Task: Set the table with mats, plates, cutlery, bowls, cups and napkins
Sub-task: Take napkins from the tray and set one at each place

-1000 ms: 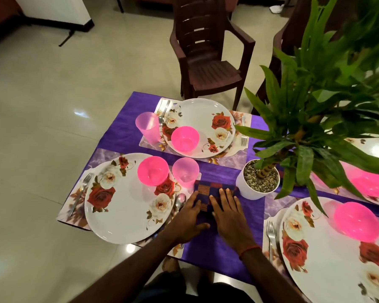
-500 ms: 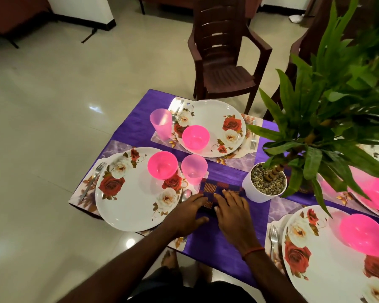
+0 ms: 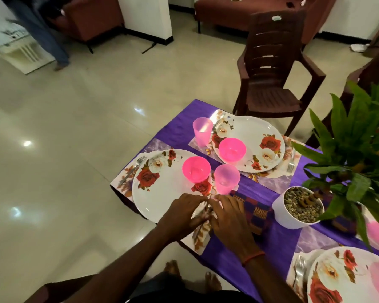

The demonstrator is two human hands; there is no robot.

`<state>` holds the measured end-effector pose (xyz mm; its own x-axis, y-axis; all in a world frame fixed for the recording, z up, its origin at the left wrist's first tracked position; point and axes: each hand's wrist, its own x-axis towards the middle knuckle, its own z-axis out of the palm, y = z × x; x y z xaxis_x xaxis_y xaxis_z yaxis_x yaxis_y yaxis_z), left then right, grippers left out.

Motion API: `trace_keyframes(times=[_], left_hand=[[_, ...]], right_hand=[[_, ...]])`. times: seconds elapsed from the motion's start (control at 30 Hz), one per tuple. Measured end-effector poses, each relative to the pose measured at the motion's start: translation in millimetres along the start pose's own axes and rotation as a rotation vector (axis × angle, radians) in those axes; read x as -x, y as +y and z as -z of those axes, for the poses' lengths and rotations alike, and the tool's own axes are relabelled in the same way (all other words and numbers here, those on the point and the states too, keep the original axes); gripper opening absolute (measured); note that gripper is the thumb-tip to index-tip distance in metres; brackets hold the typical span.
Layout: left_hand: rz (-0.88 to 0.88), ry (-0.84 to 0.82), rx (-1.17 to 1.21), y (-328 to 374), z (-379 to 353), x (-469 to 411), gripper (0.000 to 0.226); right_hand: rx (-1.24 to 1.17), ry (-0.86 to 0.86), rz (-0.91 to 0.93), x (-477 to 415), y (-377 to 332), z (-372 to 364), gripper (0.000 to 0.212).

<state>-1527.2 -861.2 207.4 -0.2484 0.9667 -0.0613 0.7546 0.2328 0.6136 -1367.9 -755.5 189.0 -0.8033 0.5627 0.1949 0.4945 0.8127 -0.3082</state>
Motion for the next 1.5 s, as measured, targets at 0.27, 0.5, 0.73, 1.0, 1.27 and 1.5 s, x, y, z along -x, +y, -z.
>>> trace_keyframes(times=[0.27,0.5,0.73,1.0,1.27,1.5], left_hand=[[0.12,0.055,-0.059,-43,32,18,0.064],[0.144,0.095,-0.086,-107,85,39,0.066],[0.337,0.209,-0.046,-181,153,74,0.064],[0.443,0.234,0.024,-240,201,104,0.065],[0.522,0.249,0.049,-297,237,111,0.07],[0.534,0.181,0.009,-378,291,65,0.068]], right_hand=[[-0.058,-0.055,0.095,-42,-43,-19,0.038],[-0.025,-0.081,0.165,-93,-109,-42,0.044],[-0.108,-0.101,0.221,-157,-199,-78,0.041],[-0.077,-0.215,0.278,-206,-276,-100,0.049],[-0.047,-0.25,0.361,-271,-317,-136,0.046],[-0.03,-0.234,0.33,-353,-341,-181,0.047]])
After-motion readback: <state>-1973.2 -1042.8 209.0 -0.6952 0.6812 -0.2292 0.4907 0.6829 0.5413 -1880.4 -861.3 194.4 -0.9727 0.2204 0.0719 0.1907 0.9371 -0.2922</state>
